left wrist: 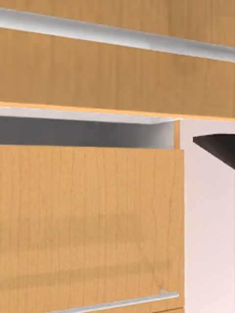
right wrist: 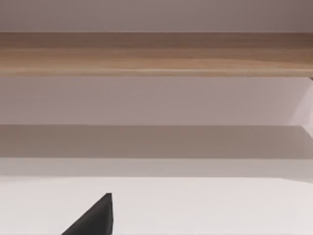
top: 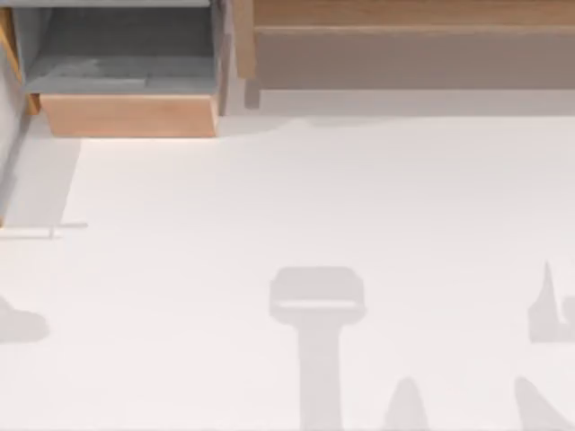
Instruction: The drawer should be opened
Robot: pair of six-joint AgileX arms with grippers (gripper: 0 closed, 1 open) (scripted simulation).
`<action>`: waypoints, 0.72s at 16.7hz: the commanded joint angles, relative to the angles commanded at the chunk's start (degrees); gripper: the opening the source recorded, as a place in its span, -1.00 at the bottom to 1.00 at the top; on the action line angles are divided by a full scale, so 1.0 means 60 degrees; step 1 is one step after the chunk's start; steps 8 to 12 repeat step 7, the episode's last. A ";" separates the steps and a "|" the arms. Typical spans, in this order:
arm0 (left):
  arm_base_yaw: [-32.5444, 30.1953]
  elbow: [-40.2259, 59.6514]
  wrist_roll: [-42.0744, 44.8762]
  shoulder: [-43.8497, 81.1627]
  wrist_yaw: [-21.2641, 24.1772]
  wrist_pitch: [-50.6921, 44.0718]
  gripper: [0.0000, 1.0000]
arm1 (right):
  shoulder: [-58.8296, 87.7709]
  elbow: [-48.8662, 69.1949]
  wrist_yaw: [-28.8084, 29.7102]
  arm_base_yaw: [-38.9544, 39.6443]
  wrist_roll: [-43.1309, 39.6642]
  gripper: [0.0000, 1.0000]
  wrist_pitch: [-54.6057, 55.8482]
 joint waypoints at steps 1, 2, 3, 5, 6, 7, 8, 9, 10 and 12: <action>0.0000 0.0000 0.0000 0.0000 0.0000 0.0000 0.96 | 0.0000 0.0000 0.0000 0.0000 0.0000 1.00 0.0000; 0.0000 0.0000 0.0000 0.0000 0.0000 0.0000 1.00 | 0.0000 0.0000 0.0000 0.0000 0.0000 1.00 0.0000; 0.0000 0.0000 0.0000 0.0000 0.0000 0.0000 1.00 | 0.0000 0.0000 0.0000 0.0000 0.0000 1.00 0.0000; 0.0000 0.0000 0.0000 0.0000 0.0000 0.0000 1.00 | 0.0000 0.0000 0.0000 0.0000 0.0000 1.00 0.0000; 0.0000 0.0000 0.0000 0.0000 0.0000 0.0000 1.00 | 0.0000 0.0000 0.0000 0.0000 0.0000 1.00 0.0000; 0.0000 0.0000 0.0000 0.0000 0.0000 0.0000 1.00 | 0.0000 0.0000 0.0000 0.0000 0.0000 1.00 0.0000; 0.0000 0.0000 0.0000 0.0000 0.0000 0.0000 1.00 | 0.0000 0.0000 0.0000 0.0000 0.0000 1.00 0.0000; 0.0000 0.0000 0.0000 0.0000 0.0000 0.0000 1.00 | 0.0000 0.0000 0.0000 0.0000 0.0000 1.00 0.0000; 0.0000 0.0000 0.0000 0.0000 0.0000 0.0000 1.00 | 0.0000 0.0000 0.0000 0.0000 0.0000 1.00 0.0000; 0.0000 0.0000 0.0000 0.0000 0.0000 0.0000 1.00 | 0.0000 0.0000 0.0000 0.0000 0.0000 1.00 0.0000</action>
